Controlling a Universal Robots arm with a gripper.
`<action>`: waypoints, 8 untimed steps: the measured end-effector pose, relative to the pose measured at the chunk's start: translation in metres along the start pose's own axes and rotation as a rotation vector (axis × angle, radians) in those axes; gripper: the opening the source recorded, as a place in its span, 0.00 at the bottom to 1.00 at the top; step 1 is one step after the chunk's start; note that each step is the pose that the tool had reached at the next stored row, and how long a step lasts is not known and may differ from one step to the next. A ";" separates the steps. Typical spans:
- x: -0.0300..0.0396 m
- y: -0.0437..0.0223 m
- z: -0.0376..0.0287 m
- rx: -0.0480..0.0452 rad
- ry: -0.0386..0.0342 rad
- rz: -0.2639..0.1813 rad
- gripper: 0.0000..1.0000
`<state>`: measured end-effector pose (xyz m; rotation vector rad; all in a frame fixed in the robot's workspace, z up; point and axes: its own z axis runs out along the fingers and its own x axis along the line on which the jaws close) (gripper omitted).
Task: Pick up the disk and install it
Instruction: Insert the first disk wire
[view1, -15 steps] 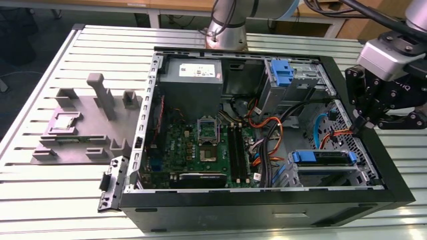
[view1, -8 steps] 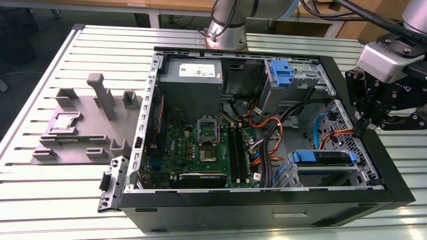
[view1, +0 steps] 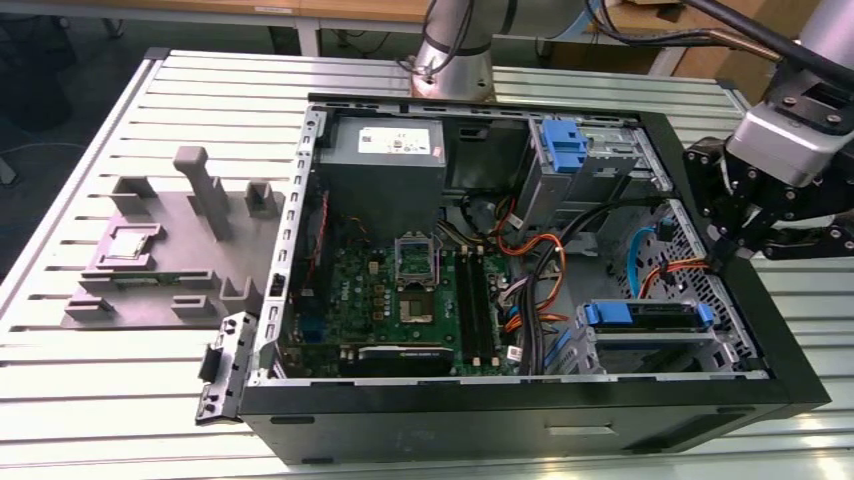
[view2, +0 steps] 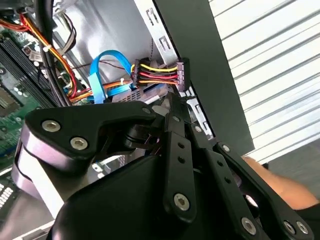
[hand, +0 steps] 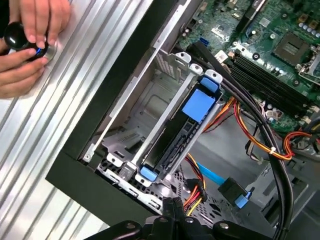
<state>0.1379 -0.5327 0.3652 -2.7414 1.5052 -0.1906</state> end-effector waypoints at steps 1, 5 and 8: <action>-0.0006 -0.0005 0.0001 -0.0012 0.0072 -0.001 0.10; -0.0047 -0.0037 0.0001 -0.0029 0.0199 -0.004 0.10; -0.0051 -0.0040 0.0002 -0.0001 0.0205 -0.022 0.10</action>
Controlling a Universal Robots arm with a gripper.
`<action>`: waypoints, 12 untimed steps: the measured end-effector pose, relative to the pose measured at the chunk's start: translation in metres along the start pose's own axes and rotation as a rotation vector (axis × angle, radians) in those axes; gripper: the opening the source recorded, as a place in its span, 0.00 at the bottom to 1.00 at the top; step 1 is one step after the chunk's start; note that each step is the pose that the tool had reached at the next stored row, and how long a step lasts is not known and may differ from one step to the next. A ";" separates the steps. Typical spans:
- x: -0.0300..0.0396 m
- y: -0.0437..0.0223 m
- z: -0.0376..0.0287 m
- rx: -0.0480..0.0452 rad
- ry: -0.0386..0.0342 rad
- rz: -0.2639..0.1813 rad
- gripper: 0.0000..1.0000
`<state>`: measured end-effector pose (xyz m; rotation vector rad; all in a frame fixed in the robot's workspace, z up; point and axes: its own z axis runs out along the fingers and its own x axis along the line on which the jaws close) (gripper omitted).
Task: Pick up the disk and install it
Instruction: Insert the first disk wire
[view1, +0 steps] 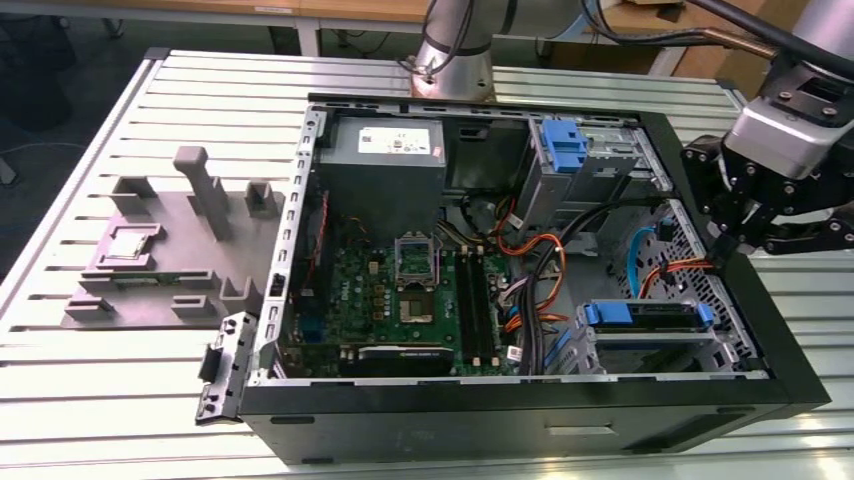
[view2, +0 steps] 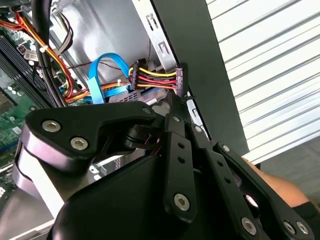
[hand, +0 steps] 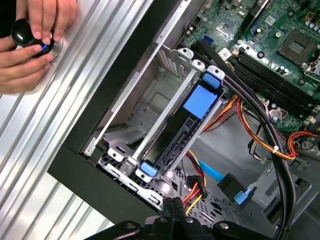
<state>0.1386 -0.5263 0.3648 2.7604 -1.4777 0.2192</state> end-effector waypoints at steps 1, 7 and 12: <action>0.0000 0.0000 0.0002 0.0014 0.0000 -0.009 0.10; -0.0002 -0.0001 0.0016 0.0114 0.0018 -0.071 0.10; -0.0001 -0.0002 0.0027 0.0144 0.0102 -0.109 0.10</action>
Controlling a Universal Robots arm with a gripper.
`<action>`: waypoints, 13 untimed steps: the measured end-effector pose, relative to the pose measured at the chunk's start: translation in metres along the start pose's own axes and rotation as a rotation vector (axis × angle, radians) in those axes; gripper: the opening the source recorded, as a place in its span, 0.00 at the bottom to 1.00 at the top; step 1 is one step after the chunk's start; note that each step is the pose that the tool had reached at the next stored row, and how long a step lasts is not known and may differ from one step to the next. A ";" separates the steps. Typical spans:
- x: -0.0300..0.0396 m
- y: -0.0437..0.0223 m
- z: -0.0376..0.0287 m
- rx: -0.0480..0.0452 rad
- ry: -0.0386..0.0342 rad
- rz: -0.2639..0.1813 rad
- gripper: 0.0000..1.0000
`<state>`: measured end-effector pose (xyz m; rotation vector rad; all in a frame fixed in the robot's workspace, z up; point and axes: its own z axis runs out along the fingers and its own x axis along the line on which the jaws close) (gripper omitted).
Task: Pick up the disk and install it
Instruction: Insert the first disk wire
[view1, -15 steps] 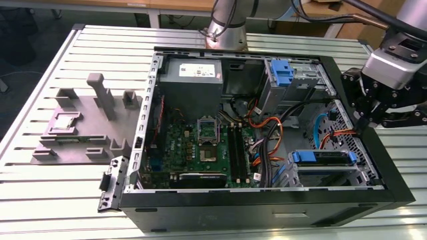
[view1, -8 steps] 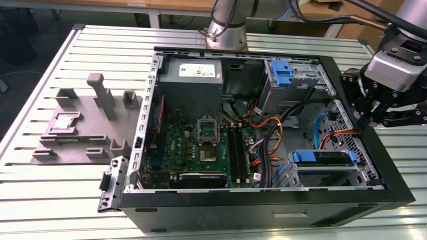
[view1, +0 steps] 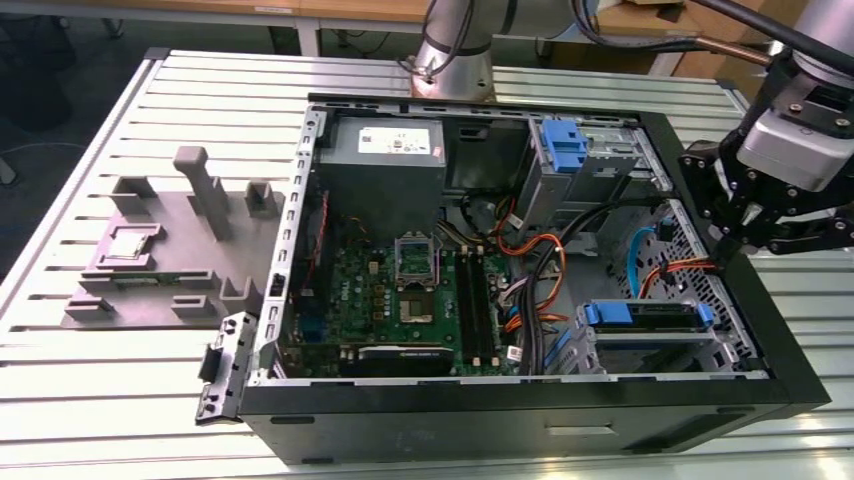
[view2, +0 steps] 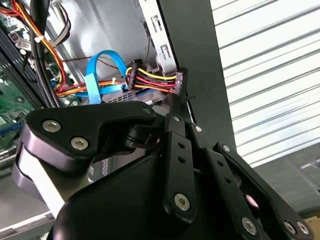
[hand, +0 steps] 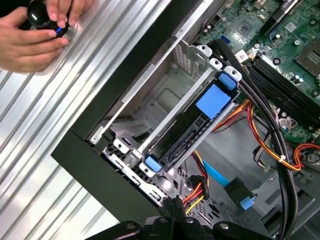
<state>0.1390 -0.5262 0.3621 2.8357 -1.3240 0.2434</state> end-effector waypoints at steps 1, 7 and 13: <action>0.0001 -0.0002 0.0002 -0.0032 0.0049 -0.003 0.10; -0.0041 -0.0046 0.0002 -0.0203 0.0272 -0.008 0.24; -0.0044 -0.0049 0.0001 -0.0206 0.0276 -0.008 0.24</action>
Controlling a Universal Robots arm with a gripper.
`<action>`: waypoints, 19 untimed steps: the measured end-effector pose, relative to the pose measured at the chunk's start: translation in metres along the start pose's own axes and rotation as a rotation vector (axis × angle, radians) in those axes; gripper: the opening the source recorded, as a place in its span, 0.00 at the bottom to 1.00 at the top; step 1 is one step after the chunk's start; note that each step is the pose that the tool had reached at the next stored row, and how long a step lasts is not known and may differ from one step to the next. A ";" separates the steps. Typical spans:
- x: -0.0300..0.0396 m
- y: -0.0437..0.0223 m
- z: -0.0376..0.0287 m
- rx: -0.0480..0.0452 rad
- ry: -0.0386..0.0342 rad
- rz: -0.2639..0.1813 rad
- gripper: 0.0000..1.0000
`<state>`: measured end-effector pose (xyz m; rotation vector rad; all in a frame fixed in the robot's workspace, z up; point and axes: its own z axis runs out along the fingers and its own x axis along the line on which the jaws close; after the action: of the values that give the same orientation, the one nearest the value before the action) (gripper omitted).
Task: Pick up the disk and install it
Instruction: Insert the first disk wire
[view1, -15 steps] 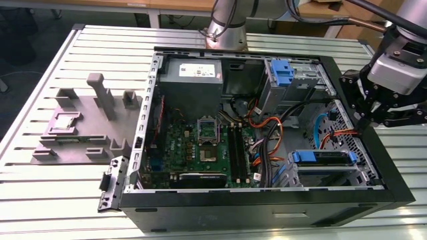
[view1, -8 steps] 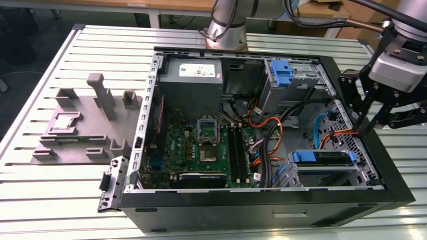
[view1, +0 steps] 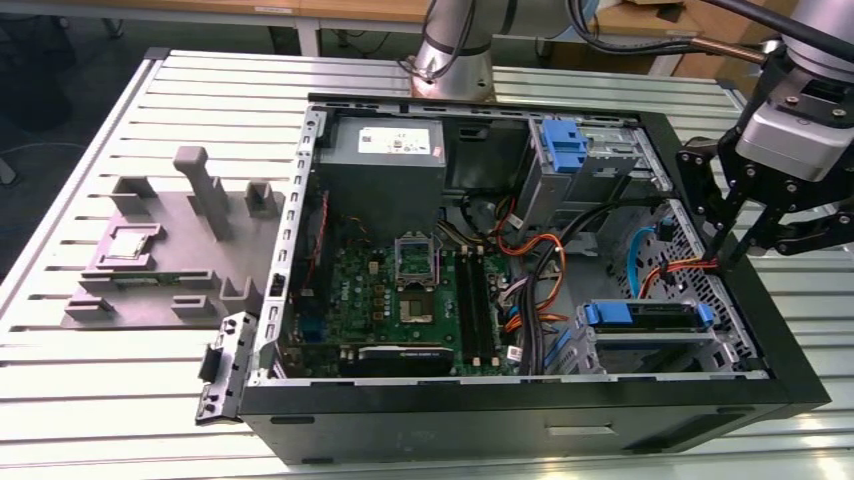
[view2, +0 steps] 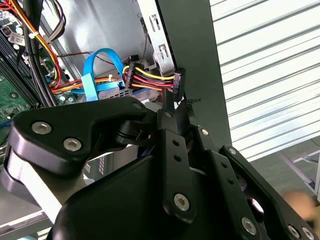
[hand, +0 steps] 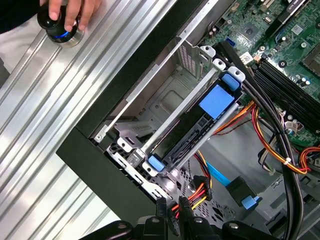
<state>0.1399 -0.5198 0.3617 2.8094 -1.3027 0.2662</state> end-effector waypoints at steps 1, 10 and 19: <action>0.0000 0.0000 0.0000 0.0000 0.0000 0.000 0.24; 0.0000 -0.0001 0.0000 0.0003 0.0000 -0.002 0.24; -0.0012 -0.0006 0.0026 0.0110 0.0084 -0.048 0.24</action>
<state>0.1400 -0.5188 0.3589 2.8412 -1.2337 0.2840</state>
